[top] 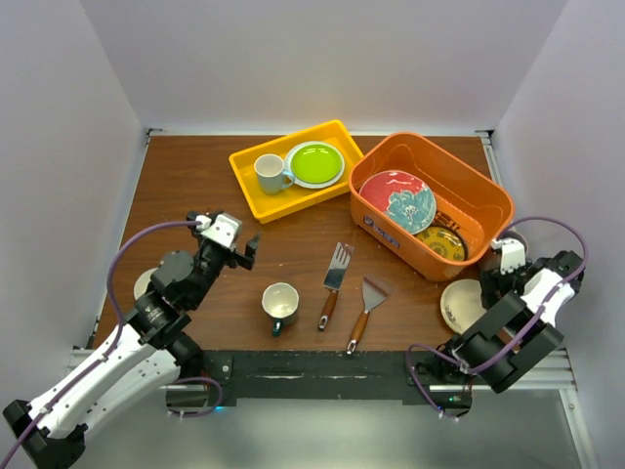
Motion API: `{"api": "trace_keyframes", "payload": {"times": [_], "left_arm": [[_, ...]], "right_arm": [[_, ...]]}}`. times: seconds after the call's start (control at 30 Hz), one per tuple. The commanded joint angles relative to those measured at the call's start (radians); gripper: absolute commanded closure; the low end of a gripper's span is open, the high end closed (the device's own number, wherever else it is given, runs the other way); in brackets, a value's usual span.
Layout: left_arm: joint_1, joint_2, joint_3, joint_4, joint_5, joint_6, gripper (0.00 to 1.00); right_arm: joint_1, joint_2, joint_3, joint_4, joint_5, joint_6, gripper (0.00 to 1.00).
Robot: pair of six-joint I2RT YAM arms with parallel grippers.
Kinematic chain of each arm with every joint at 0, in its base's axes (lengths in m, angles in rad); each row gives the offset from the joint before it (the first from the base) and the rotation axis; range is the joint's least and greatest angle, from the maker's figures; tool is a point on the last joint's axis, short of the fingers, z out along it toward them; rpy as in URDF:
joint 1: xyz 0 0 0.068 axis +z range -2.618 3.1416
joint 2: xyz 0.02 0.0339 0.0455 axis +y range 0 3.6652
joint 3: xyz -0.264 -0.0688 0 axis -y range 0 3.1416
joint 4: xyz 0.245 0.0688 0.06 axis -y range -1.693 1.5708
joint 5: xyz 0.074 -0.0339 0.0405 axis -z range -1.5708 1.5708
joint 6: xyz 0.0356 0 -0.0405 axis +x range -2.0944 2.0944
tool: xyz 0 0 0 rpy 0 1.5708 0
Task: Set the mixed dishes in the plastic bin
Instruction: Pick up the plate from the corner of the board.
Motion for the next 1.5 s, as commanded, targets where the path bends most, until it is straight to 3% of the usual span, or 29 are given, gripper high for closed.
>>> {"api": "trace_keyframes", "payload": {"times": [0.0,0.23,0.37,0.6,0.73,1.1,1.47], "left_arm": [[0.006,0.001,-0.007,0.045,-0.006,-0.012,0.00],[0.006,-0.007,-0.007,0.045,-0.007,-0.014,0.00],[0.007,-0.010,-0.007,0.045,-0.007,-0.012,0.00],[0.007,-0.010,-0.007,0.046,0.007,-0.011,0.00],[0.007,-0.007,-0.007,0.046,0.005,-0.012,0.00],[0.007,0.001,-0.006,0.045,0.004,-0.012,0.00],[0.007,0.008,-0.007,0.043,-0.003,-0.012,0.00]], "right_arm": [[-0.014,-0.062,-0.043,-0.064,0.012,-0.088,0.13],[-0.089,-0.124,-0.009,-0.107,-0.106,-0.114,0.13],[-0.212,-0.110,0.046,-0.156,-0.147,-0.163,0.14],[-0.348,0.074,0.086,-0.315,-0.178,-0.372,0.15],[-0.355,0.134,0.075,-0.345,-0.192,-0.403,0.16],[-0.345,0.150,0.006,-0.188,-0.158,-0.321,0.16],[-0.229,0.137,-0.054,-0.084,-0.127,-0.206,0.18]]}}
